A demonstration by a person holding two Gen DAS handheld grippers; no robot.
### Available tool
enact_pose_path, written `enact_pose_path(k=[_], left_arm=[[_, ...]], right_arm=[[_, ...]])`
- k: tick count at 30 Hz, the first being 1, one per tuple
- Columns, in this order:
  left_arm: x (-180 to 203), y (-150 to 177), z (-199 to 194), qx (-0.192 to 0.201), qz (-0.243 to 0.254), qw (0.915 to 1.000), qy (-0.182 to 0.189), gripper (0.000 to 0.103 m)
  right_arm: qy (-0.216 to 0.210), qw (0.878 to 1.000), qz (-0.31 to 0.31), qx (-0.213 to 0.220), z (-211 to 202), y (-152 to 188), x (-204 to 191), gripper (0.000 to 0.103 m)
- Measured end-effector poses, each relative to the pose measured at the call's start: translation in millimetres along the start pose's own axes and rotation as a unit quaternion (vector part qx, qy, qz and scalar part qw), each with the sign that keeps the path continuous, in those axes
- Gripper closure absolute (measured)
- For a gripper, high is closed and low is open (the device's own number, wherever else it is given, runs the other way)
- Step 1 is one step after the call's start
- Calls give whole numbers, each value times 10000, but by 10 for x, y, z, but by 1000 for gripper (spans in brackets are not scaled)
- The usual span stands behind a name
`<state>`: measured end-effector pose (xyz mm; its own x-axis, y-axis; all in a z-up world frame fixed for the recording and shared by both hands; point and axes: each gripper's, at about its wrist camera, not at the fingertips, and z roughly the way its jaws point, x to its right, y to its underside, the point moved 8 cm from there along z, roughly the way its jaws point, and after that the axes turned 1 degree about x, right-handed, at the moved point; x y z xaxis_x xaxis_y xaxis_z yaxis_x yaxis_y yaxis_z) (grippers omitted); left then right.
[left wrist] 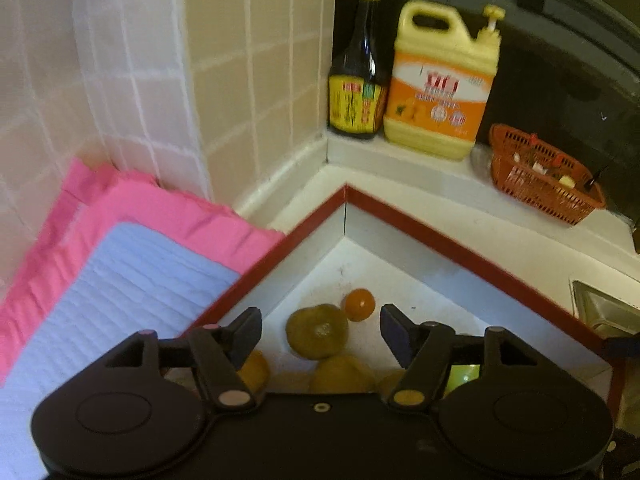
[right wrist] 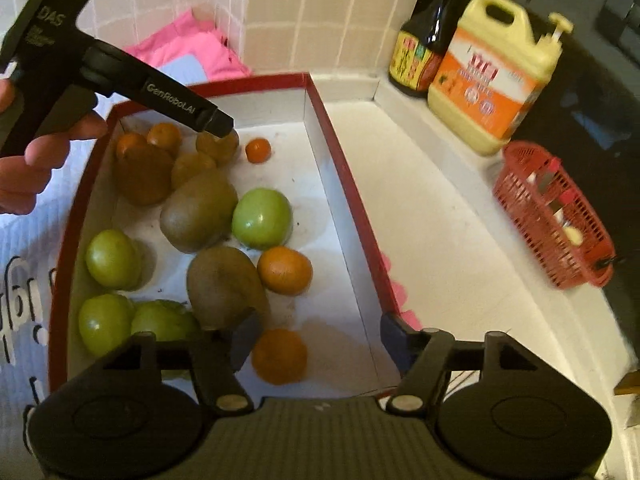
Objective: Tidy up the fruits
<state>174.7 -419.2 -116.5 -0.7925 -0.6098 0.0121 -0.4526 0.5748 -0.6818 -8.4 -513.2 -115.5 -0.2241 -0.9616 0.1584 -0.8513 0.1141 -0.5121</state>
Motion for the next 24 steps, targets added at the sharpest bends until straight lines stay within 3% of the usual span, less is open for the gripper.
enact_pose_path(k=[4,10,13,21,24], left_arm=[[14,-57,-444,387,151,9989,-228,23],[-115,-68,-1206,979,24,9945,-365,23],[-208,-26,-1617,1276,-95,9911,-373,23],[-395,403,-2384,1524,-518,9852,-593,21],[-430,607,-2522,1540,-637,9820,-884,21]], right_arm=[[321,9990,25,321,-234,-84,-9,23],[260,9950,598,753,-675,-213,-153,19],[354,9903,864,1030,-929,-291,-272,6],[557,9732,1681,1468,-1427,-268,-699,2],[434,9681,1982,1473,-1466,-183,-798,2]])
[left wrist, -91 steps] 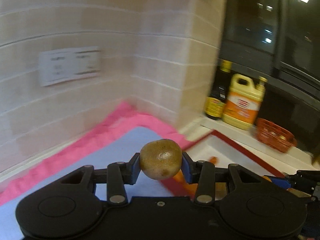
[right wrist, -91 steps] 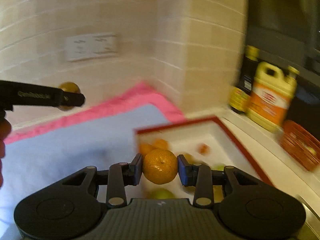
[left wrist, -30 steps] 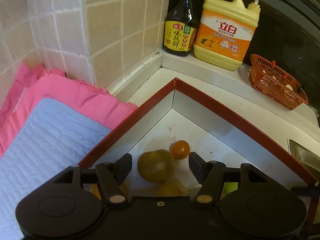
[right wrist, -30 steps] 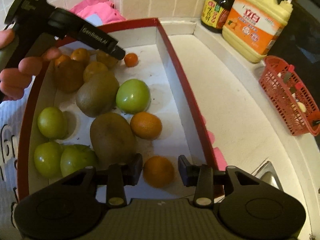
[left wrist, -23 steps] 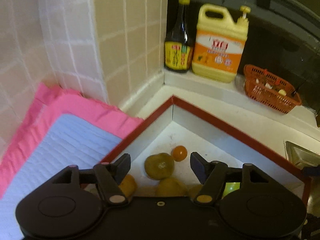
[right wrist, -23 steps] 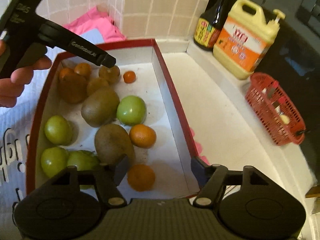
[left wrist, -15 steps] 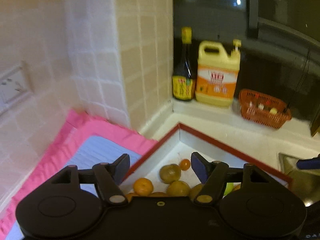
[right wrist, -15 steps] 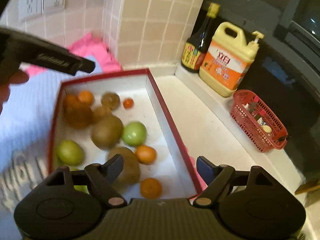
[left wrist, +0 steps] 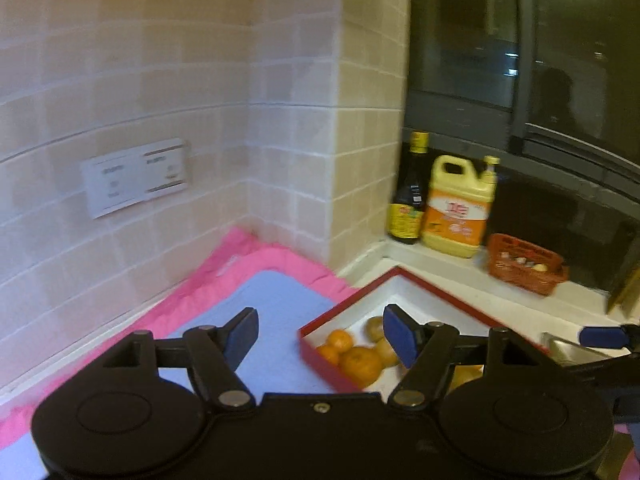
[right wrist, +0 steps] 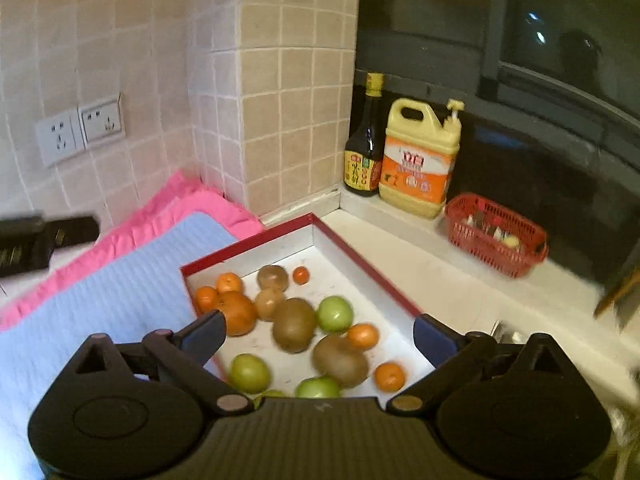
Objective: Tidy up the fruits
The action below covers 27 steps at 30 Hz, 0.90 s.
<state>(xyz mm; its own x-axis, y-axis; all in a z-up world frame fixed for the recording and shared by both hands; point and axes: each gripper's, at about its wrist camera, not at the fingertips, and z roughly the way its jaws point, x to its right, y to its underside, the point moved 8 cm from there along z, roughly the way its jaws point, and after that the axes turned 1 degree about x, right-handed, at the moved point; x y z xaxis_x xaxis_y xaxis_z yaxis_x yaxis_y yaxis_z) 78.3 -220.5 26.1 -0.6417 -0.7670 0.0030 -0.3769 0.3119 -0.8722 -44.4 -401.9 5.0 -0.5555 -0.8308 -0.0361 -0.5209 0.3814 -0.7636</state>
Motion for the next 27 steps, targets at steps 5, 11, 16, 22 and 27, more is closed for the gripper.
enact_pose_path(k=[5,11,16,22,27], left_arm=[[-20,290,-143,-172,-6,9998,-131,21],[23,587,-147,-495,30,9988,27,21],[52,676,-175,-544,98,9984,108,21],[25,672,-180,-530,61,9986,23,21],[-1,659,-188,-510,83,9987,12,21]], right_arm=[[3,9995,263,-164,-50,230,-69,2],[84,9991,360,-217,-79,371,-129,2],[139,9990,372,-198,-85,363,-152,2],[98,9993,294,-220,-39,341,-198,2],[61,9992,303,-244,-14,345,-219,2]])
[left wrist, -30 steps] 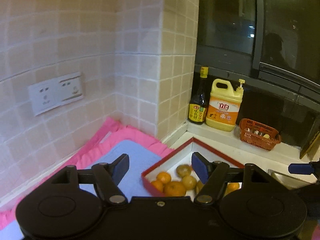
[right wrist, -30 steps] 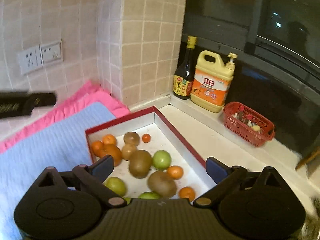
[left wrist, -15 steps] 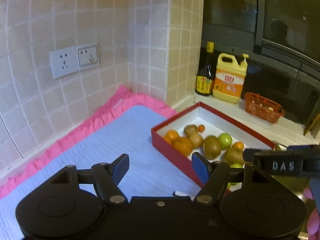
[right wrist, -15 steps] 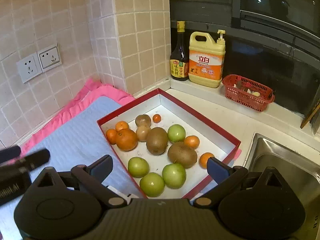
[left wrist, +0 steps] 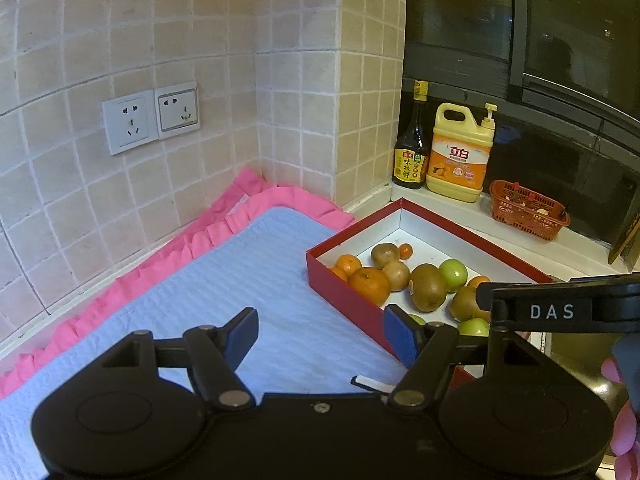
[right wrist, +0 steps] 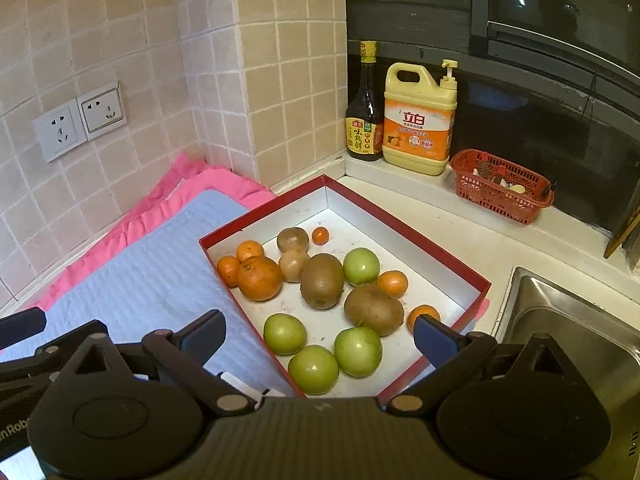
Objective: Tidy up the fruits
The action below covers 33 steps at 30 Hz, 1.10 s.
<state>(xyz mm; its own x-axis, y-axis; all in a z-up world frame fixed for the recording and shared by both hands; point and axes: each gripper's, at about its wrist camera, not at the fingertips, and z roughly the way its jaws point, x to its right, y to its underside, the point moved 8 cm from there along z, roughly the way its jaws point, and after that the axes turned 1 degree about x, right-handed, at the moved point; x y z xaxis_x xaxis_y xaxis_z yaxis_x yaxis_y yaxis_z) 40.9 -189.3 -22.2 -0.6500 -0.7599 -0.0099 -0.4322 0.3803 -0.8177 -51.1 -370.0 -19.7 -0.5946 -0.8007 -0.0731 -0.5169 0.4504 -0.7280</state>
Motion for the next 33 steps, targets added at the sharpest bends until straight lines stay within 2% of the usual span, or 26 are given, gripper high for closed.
enact_pose_path(k=[6,33], left_arm=[[0,-4,19,-27,13,9999,-119,21],[11,7,19,-22,156,9999,-62,21]], right_arm=[[-56,10000,-27,-33,22,-5,-33,2],[-181,9998,-26,-108,59,20,-119,2]])
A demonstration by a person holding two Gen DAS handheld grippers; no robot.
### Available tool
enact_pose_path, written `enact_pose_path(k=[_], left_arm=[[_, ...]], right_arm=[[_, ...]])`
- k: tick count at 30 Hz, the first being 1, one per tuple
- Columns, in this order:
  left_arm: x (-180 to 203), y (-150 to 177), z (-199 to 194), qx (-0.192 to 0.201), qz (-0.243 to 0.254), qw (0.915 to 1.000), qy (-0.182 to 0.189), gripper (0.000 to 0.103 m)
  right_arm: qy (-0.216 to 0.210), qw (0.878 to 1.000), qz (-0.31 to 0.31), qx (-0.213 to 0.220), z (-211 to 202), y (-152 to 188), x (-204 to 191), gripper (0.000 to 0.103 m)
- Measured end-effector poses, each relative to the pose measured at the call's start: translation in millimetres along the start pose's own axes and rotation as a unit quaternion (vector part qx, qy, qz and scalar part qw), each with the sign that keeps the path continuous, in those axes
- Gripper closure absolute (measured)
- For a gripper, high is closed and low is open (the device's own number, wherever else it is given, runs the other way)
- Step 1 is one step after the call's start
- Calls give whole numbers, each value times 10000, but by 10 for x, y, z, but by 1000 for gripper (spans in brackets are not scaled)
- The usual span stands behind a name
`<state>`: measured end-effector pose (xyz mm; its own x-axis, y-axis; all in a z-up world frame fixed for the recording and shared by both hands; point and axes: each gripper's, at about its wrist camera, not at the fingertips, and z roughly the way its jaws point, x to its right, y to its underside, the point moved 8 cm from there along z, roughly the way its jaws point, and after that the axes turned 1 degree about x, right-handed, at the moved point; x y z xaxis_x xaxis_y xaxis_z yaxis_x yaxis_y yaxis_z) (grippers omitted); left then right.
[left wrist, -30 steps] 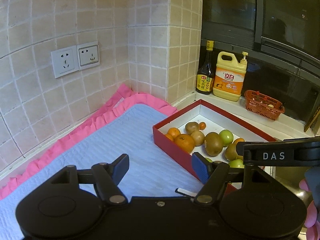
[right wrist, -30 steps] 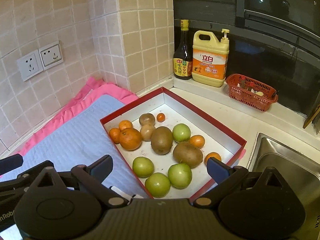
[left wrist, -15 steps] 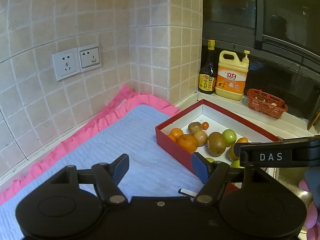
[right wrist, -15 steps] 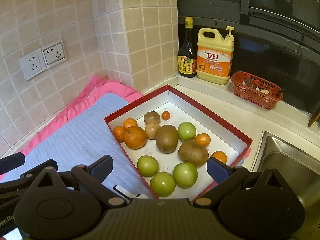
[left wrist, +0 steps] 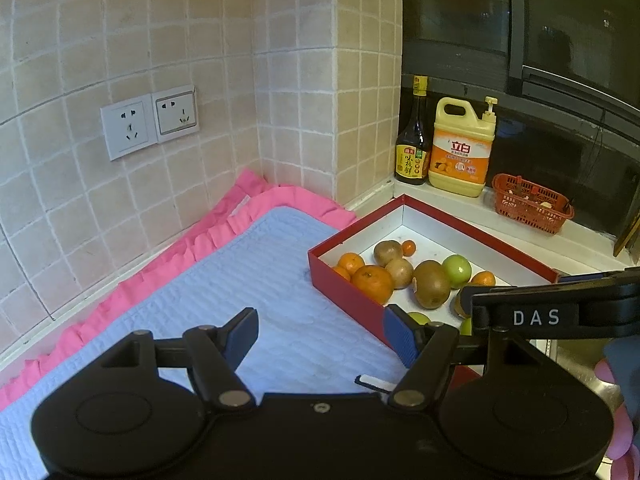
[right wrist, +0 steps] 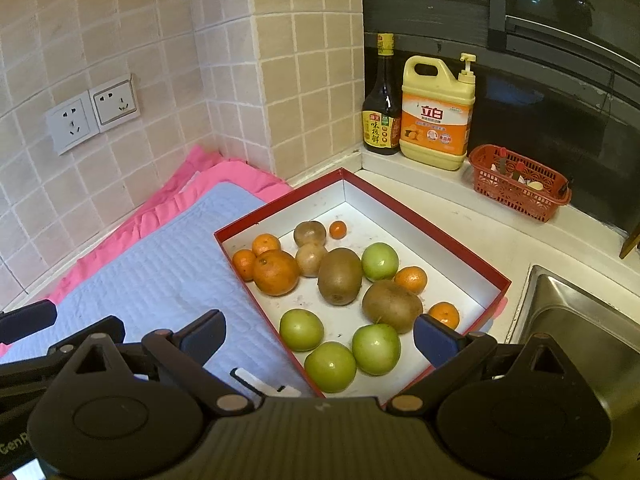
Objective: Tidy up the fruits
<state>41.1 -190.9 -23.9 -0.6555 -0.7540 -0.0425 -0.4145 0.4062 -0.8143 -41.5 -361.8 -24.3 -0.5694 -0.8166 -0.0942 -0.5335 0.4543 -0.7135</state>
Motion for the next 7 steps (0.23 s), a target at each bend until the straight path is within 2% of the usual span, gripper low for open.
enact_pose_path(k=[2,5,7], left_arm=[[9,-5,-1,34,28,10000,-16,21],[-17,-7,-35,228,231,9991,-265,19],[-38,-17,-25,203,216,9993,-231,15]], right_arm=[[-24,10000,11,-15,9,-2,8,2],[-59,10000,28,-24,18,-5,5,2],[-64,10000,0,-22,20,-7,-7,2]])
